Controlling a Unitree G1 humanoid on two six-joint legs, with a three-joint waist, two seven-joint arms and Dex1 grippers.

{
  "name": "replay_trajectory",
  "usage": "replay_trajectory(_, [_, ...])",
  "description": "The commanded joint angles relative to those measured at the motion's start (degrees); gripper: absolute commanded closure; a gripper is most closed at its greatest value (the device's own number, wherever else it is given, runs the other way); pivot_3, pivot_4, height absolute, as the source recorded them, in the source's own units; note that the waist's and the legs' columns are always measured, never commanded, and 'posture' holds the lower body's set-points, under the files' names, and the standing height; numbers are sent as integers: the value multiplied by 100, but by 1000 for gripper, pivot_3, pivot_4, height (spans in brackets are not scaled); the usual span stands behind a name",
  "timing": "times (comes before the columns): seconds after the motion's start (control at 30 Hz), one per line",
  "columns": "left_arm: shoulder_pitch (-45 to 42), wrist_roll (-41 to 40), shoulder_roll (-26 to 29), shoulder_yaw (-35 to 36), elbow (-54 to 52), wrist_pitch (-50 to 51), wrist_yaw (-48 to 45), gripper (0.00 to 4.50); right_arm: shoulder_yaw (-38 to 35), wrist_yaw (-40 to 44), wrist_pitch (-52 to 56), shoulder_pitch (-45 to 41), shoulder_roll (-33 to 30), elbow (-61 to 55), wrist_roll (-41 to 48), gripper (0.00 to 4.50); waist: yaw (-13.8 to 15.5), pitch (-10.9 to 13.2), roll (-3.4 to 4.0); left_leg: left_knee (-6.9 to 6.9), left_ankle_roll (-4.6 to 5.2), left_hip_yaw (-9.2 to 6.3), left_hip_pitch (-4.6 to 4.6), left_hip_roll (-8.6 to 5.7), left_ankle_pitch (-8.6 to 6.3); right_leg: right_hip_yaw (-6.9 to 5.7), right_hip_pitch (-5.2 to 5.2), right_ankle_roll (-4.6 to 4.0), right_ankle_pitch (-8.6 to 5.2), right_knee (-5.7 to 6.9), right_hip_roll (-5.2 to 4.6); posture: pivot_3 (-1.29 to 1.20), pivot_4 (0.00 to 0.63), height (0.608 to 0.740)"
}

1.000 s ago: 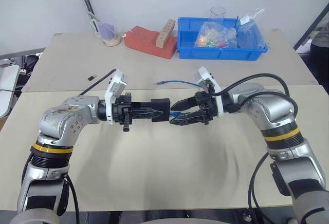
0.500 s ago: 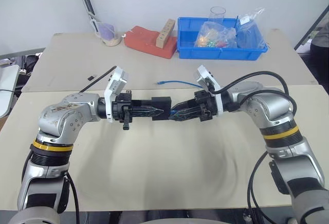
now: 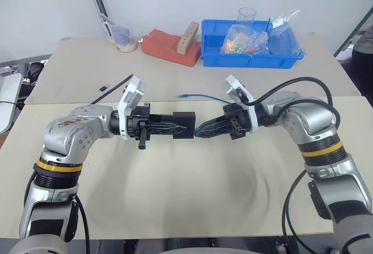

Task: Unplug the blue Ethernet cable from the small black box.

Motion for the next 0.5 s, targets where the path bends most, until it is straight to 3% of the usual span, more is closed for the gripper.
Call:
replay_trajectory(0.03, [-25, -24, 177, 202, -152, -90, -11, 3970, -132, 221, -392, 200, -565, -52, -268, 4487, 18, 0, 0, 0, 0, 0, -1, 0, 0, 0, 0, 0, 0, 0, 0, 0, 150, 740])
replay_trajectory(0.17, [272, 51, 425, 354, -209, -213, -14, 3970, -164, 285, -1463, 913, -1187, 213, -882, 4487, 66, 0, 0, 4, 0, 2, -4, -3, 0, -2, 2, 0, 0, -10, -5, 0, 150, 740])
replay_trajectory(0.37, [870, 585, 257, 396, -240, -1077, 381, 3970, -326, -819, -4092, 2003, -991, 477, -2127, 4487, -6, 0, 0, 0, 0, 11, 5, 7, 0, 7, -2, 0, 0, -2, 3, 0, 150, 740])
replay_trajectory(0.43, [944, 632, 166, 391, -259, -1175, 477, 3970, -365, -852, -4386, 2265, -982, 371, -2200, 3527, 8, 0, 0, 0, 0, 12, 2, 6, 0, 8, -4, 0, 0, -1, 3, 0, 150, 740])
replay_trajectory(0.5, [998, 693, 92, 374, -279, -1279, 566, 3970, -408, -822, -4487, 2471, -1022, 214, -2181, 2867, 17, 0, 0, 2, 0, 12, -1, 3, 0, 8, -3, 0, 0, -1, -1, 0, 150, 740])
